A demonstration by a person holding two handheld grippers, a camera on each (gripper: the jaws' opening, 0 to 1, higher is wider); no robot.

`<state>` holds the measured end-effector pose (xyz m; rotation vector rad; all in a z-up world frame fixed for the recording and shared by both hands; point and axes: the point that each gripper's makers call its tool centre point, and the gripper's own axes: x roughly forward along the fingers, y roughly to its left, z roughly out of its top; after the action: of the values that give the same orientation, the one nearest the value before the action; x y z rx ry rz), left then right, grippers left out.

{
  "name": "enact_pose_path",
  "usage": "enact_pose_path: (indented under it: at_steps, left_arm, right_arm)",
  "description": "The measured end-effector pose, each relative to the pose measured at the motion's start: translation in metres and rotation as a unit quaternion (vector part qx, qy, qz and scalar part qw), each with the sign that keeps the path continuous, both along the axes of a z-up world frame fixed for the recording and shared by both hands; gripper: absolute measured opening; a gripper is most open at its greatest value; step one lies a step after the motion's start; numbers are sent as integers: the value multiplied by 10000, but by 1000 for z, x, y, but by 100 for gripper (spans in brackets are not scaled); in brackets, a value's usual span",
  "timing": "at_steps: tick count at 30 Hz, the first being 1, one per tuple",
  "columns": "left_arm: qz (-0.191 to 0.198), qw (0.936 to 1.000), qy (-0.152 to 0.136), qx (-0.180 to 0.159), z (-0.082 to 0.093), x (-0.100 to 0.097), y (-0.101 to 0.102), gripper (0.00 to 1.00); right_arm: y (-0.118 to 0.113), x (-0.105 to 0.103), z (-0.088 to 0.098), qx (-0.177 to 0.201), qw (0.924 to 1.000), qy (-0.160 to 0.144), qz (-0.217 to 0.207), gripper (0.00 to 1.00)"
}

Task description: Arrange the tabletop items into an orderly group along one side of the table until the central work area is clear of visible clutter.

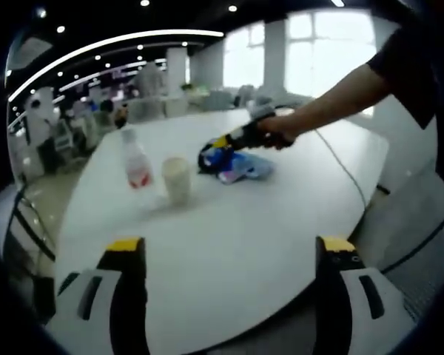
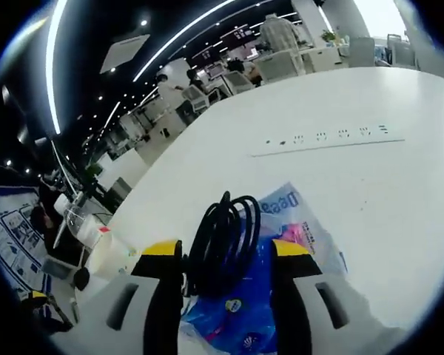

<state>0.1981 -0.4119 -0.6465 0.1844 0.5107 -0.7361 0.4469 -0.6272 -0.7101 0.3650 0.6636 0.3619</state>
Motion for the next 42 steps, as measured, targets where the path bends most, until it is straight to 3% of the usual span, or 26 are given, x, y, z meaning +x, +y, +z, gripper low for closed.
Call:
enact_pose_path:
  at_steps: [4, 15, 17, 25, 28, 42]
  left_arm:
    - [-16, 10000, 21, 27, -1, 0, -1, 90]
    - [14, 10000, 10, 58, -2, 0, 0, 89]
    - [19, 10000, -1, 63, -2, 1, 1, 89]
    - [-2, 9999, -79, 97, 0, 0, 0, 88]
    - [7, 9999, -107, 91, 1, 1, 0, 88]
    - [-2, 9996, -273, 52, 7, 2, 2, 88]
  right_arm:
    - [-4, 11, -5, 227, 9994, 143, -211, 36]
    - [-1, 3, -6, 54, 9996, 221, -154, 19]
    - [-4, 11, -8, 58, 9997, 215, -140, 14]
    - [8, -5, 1, 54, 9997, 224, -17, 9]
    - [8, 2, 0, 52, 9998, 215, 22, 8]
    - [23, -9, 35, 358, 9994, -1, 18, 4]
